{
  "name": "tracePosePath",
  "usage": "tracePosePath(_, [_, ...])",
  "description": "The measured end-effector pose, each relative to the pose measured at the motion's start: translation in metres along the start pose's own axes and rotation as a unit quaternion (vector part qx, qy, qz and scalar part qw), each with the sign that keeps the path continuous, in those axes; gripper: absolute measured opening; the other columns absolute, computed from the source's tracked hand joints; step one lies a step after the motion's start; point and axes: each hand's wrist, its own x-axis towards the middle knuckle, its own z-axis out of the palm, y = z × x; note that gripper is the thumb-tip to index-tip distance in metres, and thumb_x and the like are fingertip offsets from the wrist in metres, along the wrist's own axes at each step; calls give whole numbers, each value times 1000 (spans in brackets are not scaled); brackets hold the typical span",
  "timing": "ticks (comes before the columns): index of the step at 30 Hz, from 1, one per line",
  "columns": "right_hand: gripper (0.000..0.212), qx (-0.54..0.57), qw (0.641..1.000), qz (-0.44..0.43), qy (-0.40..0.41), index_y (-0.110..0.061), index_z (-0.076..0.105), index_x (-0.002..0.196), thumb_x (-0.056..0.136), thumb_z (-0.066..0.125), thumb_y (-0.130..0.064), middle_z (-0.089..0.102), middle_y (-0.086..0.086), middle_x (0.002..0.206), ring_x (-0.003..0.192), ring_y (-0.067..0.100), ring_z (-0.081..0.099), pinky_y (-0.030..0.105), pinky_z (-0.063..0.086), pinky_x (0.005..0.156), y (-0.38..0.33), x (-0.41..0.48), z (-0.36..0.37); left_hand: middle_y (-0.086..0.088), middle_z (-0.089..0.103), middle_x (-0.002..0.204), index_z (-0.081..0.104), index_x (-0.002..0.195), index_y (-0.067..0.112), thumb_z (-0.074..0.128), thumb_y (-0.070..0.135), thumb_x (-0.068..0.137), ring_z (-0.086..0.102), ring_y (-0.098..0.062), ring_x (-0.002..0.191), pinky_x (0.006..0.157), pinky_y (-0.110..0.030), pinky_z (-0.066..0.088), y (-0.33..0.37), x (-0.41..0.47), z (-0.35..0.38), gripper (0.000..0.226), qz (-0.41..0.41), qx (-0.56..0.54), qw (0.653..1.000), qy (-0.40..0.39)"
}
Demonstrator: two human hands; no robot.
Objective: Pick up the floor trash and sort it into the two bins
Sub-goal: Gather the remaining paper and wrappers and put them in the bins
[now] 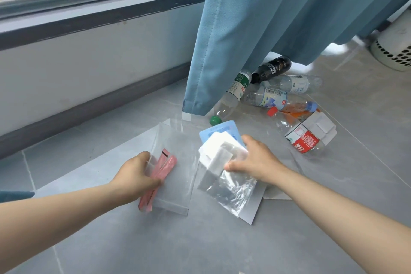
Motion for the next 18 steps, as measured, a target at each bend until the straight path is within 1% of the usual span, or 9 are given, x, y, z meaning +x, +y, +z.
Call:
tracePosePath(3, [57, 24, 999, 18, 39, -19, 54, 104, 59, 85, -36, 65, -4, 98, 86, 12, 63, 27, 50, 69, 22, -13, -27, -1, 48, 69, 47, 79, 8, 72, 20, 74, 43, -18, 60, 52, -28, 34, 13, -9, -1, 28, 37, -9, 999, -11])
tracePosePath(4, [57, 39, 998, 24, 50, -21, 56, 105, 59, 86, -35, 66, -5, 98, 88, 13, 64, 29, 52, 73, 31, -19, -33, 1, 53, 69, 50, 81, 8, 73, 21, 75, 47, -17, 61, 53, -27, 37, 18, -12, -1, 27, 48, -21, 998, -20])
tracePosePath(6, [54, 68, 994, 36, 73, -22, 57, 107, 62, 87, -25, 67, -5, 98, 90, 13, 65, 31, 53, 76, 47, -34, -44, 7, 69, 75, 56, 87, 13, 73, 21, 77, 63, -15, 72, 65, -29, 51, 30, -21, -2, 21, 66, -58, 995, -52])
tracePosePath(8, [51, 108, 987, 48, 104, -24, 57, 107, 65, 86, -14, 69, -5, 97, 88, 13, 67, 31, 53, 75, 65, -51, -55, 9, 75, 80, 59, 91, 16, 72, 16, 78, 69, -13, 83, 77, -34, 55, 42, -31, -2, 19, 77, -84, 990, -86])
tracePosePath(9, [49, 118, 985, 56, 112, -25, 58, 103, 66, 86, -12, 70, -5, 95, 86, 12, 67, 30, 52, 73, 75, -59, -61, 9, 75, 81, 60, 93, 15, 72, 14, 79, 69, -13, 84, 78, -34, 55, 48, -35, 0, 19, 84, -88, 988, -100])
tracePosePath(12, [44, 69, 988, 105, 86, -27, 56, 97, 66, 85, -13, 69, -3, 94, 83, 11, 65, 28, 50, 69, 105, -79, -77, 14, 74, 77, 61, 91, 17, 72, 14, 78, 67, -1, 73, 65, -20, 51, 65, -41, 6, 17, 104, -70, 983, -135])
tracePosePath(15, [41, -26, 988, 135, 64, -24, 55, 97, 63, 78, -23, 66, -3, 92, 83, 17, 64, 37, 54, 75, 129, -80, -84, 22, 70, 69, 61, 85, 20, 71, 13, 78, 61, 7, 62, 53, -8, 41, 82, -32, 22, 15, 128, -13, 979, -156])
tracePosePath(17, [39, -40, 989, 135, 52, -23, 55, 93, 60, 77, -26, 66, -3, 88, 81, 18, 64, 38, 54, 75, 135, -76, -85, 23, 70, 71, 61, 84, 22, 69, 13, 77, 61, 7, 68, 55, -8, 43, 91, -26, 31, 14, 134, 29, 977, -166])
tracePosePath(18, [36, -40, 990, 131, 40, -21, 56, 89, 60, 77, -25, 66, -2, 86, 80, 19, 64, 37, 53, 74, 135, -73, -87, 19, 71, 75, 61, 85, 23, 69, 15, 76, 62, 4, 75, 62, -12, 47, 95, -22, 35, 14, 134, 48, 975, -170])
